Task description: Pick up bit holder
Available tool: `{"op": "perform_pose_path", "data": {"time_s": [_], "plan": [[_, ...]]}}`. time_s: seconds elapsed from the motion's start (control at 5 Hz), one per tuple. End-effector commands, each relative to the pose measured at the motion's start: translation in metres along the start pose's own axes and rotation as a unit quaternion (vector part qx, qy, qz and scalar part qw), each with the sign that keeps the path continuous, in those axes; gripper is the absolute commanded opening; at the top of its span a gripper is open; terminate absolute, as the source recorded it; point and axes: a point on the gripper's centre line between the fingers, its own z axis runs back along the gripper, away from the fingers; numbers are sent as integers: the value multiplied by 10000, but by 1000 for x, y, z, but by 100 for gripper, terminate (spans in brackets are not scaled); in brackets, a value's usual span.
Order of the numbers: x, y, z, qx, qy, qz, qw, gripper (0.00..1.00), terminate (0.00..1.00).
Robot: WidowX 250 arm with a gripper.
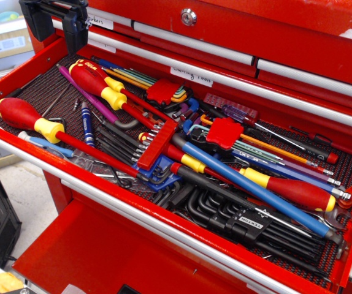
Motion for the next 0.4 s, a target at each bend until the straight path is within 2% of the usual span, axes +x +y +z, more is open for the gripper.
{"op": "perform_pose_path", "data": {"time_s": [0.0,0.2], "plan": [[0,0,0,0,0,0,10000,100,0],[-10,-48,10,68,150,69,9998,100,0]]}}
